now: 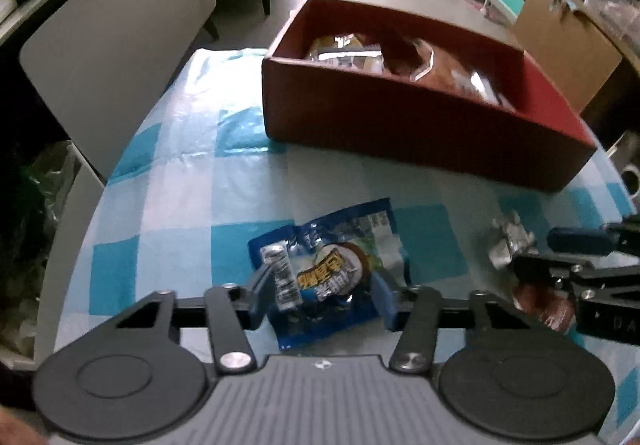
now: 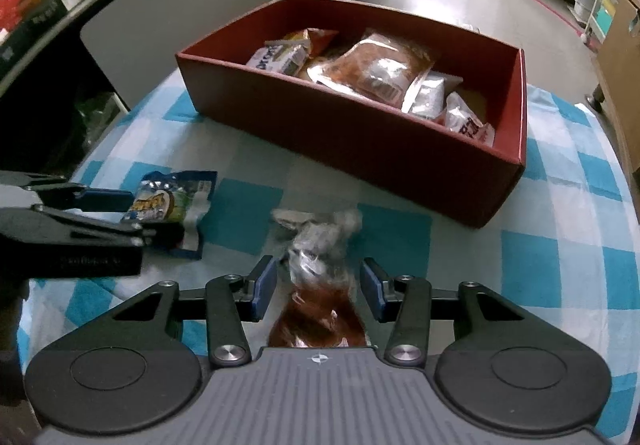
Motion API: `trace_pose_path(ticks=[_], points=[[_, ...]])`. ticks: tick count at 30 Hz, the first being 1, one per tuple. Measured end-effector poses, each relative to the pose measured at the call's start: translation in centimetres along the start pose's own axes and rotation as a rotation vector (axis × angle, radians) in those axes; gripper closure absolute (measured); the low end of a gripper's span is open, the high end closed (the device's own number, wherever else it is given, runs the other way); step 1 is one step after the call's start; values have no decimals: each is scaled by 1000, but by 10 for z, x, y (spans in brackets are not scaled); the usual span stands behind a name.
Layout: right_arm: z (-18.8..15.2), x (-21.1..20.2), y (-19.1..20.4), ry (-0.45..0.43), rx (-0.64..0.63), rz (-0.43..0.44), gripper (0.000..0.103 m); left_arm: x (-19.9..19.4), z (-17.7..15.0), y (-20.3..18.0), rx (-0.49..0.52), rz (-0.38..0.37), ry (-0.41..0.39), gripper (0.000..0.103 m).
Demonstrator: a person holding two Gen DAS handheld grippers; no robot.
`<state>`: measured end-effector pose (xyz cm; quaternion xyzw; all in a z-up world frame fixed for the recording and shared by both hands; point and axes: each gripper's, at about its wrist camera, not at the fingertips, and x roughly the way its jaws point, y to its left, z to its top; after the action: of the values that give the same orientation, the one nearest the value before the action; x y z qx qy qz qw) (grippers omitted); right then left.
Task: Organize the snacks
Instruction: 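Grasp the silver-brown foil bag with the right tool while the left tool holds the blue pack, then carry both held packs over the red box with both tools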
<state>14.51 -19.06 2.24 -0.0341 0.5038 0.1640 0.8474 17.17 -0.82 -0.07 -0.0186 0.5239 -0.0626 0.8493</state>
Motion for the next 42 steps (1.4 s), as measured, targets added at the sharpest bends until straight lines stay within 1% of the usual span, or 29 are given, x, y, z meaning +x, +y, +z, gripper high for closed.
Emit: trace_pose_path(ticks=[2, 3, 5, 6, 7, 8, 9, 10, 12, 14, 15, 16, 17, 19, 20, 22, 25, 27, 34, 42], points=[[2, -2, 0, -9, 7, 12, 51, -1, 2, -1, -2, 5, 0, 65], [2, -2, 0, -10, 8, 16, 51, 0, 2, -3, 4, 9, 3, 63], [2, 2, -1, 3, 5, 7, 50, 5, 3, -6, 0, 39, 12, 48], [1, 5, -1, 12, 3, 4, 50, 10, 3, -6, -11, 47, 36, 33], [1, 7, -2, 17, 0, 2, 48, 16, 5, -7, -29, 50, 60, 26], [1, 8, -3, 18, 0, -5, 47, 20, 6, -7, -51, 54, 63, 23], [2, 9, -3, 17, 1, -19, 41, 21, 8, -10, -65, 61, 51, 20], [3, 10, -3, 24, -1, -31, 31, 23, 10, -14, -69, 65, 50, 19], [3, 13, -2, 36, 0, -24, 26, 28, 14, -21, -55, 74, 39, 20], [-1, 20, 2, 56, -14, -15, 27, 32, 12, -24, -39, 120, 17, 25], [-4, 26, 5, 70, -34, -26, 27, 31, 11, -26, -30, 125, 6, 30], [-7, 28, 9, 62, -63, -39, 28, 29, 10, -26, -23, 120, -1, 41], [-9, 28, 13, 61, -87, -55, 30, 25, 9, -25, -20, 106, -6, 48], [-10, 24, 14, 59, -91, -51, 47, 19, 9, -19, -38, 66, -3, 54], [-9, 22, 13, 57, -89, -53, 47, 17, 9, -16, -48, 56, -3, 55], [-7, 17, 6, 57, -51, -25, 47, 13, 8, -10, -69, 43, -2, 57], [-6, 11, 3, 44, -31, -18, 47, 5, 9, -7, -84, 12, -8, 59], [-3, 7, -2, 30, 3, 12, 47, -1, 9, -7, -84, -9, -15, 59], [7, -4, -14, -27, 63, 56, 47, -19, 13, -13, -81, -90, -42, 60], [19, -23, -20, -107, 95, 78, 47, -36, 26, -17, -95, -127, -96, 60]])
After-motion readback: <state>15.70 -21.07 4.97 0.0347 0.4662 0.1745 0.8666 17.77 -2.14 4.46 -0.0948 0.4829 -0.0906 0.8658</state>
